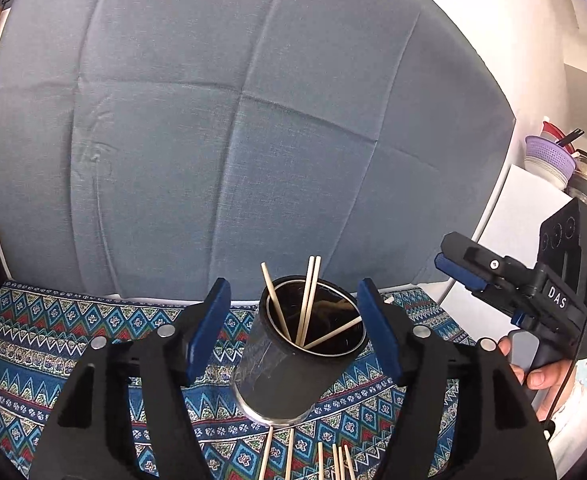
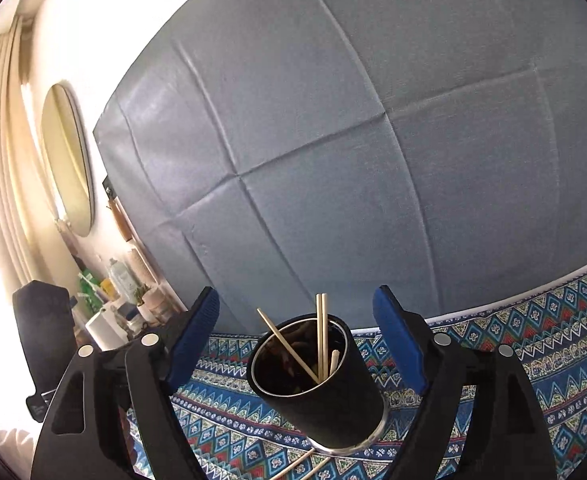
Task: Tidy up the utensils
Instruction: 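Move both grippers down to the loose wooden sticks on the cloth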
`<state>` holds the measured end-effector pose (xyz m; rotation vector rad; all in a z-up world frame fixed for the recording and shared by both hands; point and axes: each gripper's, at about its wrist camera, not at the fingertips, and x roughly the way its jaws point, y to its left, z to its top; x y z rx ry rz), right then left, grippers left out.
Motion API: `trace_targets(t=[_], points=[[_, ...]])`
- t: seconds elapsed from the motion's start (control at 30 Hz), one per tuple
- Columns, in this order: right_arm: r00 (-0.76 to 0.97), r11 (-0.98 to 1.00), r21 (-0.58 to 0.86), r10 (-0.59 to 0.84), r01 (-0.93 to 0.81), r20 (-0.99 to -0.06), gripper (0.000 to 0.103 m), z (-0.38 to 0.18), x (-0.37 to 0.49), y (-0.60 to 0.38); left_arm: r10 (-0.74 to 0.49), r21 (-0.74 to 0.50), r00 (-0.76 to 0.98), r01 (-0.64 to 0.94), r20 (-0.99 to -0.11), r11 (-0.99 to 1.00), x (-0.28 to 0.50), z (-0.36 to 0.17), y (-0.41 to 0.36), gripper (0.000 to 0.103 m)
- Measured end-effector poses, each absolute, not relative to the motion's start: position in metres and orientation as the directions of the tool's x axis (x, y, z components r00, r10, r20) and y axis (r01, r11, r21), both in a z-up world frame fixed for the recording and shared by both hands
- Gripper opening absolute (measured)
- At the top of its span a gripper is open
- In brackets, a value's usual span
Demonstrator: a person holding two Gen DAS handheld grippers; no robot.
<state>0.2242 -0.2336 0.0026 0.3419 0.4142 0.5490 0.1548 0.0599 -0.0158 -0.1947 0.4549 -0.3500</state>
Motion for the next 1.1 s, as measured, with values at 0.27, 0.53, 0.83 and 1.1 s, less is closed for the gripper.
trace_targets(t=[0.27,0.53,0.83,1.1], points=[[0.787,0.833,0.39,0.523,-0.392,-0.328,0.087,0.011,0.208,-0.231,-0.324,-0.244,0.841,0.237,-0.432,0.94,0.144,-0.01,0.075,0.092],[0.77,0.865,0.366,0.482,-0.343,-0.417,0.089,0.003,0.195,-0.224,-0.252,-0.19,0.809,0.176,-0.532,0.966,0.141,-0.015,0.084,0.097],[0.713,0.899,0.342,0.428,-0.273,-0.555,0.09,-0.028,0.19,-0.219,-0.222,-0.151,0.733,0.163,-0.643,0.975,0.142,-0.047,0.086,0.097],[0.626,0.923,0.309,0.382,-0.228,-0.68,0.09,-0.074,0.18,-0.215,-0.214,-0.153,0.618,0.152,-0.756,0.977,0.143,-0.094,0.085,0.097]])
